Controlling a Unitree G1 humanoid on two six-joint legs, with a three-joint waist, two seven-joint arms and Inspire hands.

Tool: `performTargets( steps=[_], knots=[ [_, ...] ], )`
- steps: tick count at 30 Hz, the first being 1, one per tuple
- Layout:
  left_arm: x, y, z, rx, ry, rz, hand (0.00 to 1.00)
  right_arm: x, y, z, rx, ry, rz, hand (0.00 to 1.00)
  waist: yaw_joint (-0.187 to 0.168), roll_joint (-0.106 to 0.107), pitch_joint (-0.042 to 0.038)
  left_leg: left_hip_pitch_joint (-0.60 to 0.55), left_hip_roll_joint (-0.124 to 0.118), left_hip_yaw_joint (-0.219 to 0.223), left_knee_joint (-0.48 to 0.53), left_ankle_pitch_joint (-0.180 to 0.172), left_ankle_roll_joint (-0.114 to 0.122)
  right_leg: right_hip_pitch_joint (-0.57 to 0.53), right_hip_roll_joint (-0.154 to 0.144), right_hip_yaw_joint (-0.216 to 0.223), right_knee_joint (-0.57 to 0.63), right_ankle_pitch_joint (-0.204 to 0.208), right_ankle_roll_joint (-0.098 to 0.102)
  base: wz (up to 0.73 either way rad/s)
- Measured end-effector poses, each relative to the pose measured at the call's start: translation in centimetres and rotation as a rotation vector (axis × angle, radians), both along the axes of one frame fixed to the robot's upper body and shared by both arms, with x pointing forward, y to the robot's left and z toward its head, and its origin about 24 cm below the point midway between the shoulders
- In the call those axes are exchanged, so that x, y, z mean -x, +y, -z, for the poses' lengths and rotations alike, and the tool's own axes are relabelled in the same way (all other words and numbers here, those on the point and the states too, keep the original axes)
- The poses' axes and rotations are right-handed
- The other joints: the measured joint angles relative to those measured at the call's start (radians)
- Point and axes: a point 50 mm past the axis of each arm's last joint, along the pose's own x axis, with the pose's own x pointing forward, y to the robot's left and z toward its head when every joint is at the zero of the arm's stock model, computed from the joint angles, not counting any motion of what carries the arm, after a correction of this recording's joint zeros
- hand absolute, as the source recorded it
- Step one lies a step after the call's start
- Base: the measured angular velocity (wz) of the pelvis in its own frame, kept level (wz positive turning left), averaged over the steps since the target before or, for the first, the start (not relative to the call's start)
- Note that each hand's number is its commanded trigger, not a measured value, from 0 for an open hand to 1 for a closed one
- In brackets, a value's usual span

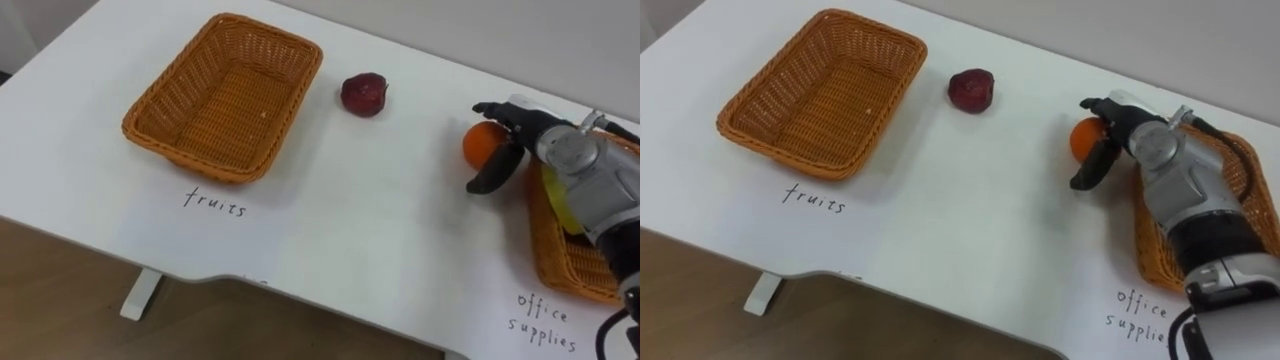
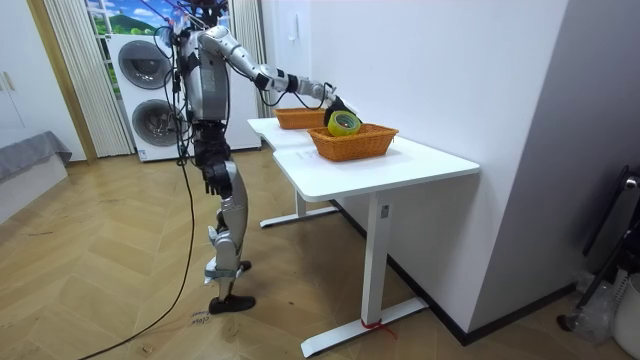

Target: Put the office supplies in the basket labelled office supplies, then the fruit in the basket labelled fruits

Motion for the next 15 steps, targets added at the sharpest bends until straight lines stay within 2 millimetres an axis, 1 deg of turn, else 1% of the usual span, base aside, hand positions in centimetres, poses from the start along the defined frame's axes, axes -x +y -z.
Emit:
performTargets(
  steps=[7, 10, 15],
  knots=[
    [-0.11, -0.08, 0.01, -0.003, -0.003, 0.011, 0.00, -0.04, 0.01, 0.13, -0.018, -0.031, 0.009, 0.00, -0.001, 0.003, 0.0002, 0.000, 0.000, 0.000, -0.001, 0.000, 0.000, -0.001, 0.000, 0.000, 0.000, 0.000, 0.000, 0.00],
    [-0.27, -0.09, -0.01, -0.003, -0.008, 0.013, 0.00, -0.02, -0.06, 0.26, -0.034, -0.037, 0.016, 0.00, -0.001, 0.006, 0.0016, 0.000, 0.000, 0.000, -0.001, 0.000, 0.000, -0.001, 0.000, 0.000, 0.000, 0.000, 0.000, 0.00],
    [-0.28, -0.09, -0.01, -0.002, -0.011, 0.014, 0.00, 0.00, -0.14, 0.35, -0.034, -0.038, 0.019, 0.00, 0.000, 0.011, 0.0009, 0.000, 0.001, 0.000, -0.001, 0.000, 0.000, -0.001, 0.000, 0.000, 0.000, 0.000, 0.000, 0.00]
  ],
)
